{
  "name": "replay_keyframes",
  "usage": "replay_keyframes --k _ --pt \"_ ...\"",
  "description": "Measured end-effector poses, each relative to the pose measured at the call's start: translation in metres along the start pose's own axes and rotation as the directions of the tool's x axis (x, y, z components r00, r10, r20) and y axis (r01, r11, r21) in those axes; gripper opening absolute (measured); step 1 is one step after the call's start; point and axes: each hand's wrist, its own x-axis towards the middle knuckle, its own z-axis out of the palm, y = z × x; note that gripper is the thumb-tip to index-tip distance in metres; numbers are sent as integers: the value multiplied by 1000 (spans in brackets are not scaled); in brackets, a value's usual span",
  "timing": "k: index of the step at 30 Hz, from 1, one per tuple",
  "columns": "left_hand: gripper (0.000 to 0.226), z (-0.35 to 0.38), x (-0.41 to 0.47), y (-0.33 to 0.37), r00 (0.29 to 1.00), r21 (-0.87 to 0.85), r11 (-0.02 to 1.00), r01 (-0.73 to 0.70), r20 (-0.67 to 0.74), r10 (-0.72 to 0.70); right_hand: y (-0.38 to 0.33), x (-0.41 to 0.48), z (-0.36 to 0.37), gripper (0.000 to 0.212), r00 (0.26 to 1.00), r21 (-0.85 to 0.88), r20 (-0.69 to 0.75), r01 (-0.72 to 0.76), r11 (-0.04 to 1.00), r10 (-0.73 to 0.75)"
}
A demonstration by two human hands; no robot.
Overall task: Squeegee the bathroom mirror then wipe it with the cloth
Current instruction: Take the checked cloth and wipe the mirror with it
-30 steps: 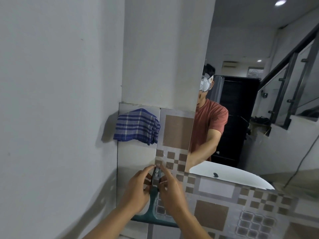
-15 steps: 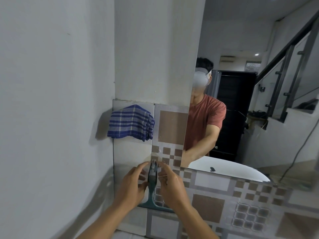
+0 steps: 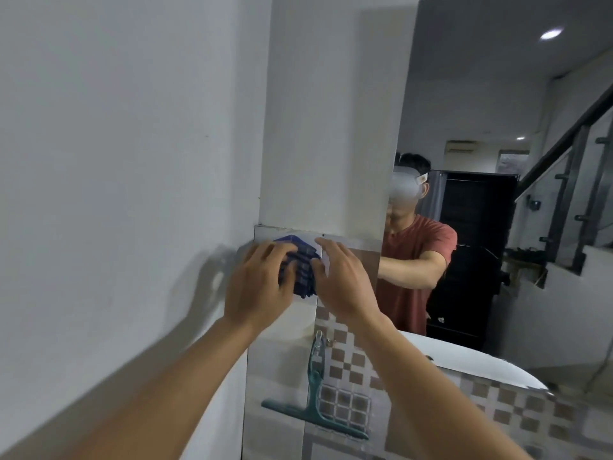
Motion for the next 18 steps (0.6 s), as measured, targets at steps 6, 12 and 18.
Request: replay_keyframes --k 6,12,18 --pt "45 7 45 -17 942 141 983 121 297 -158 -12 33 3 35 990 -101 143 21 995 -6" --pt "43 12 52 -16 884 207 971 121 421 -200 -7 51 10 15 976 -176 203 -42 983 78" --pt "25 8 59 -11 900 246 957 157 363 -240 -5 50 8 10 987 -142 154 -22 990 44"
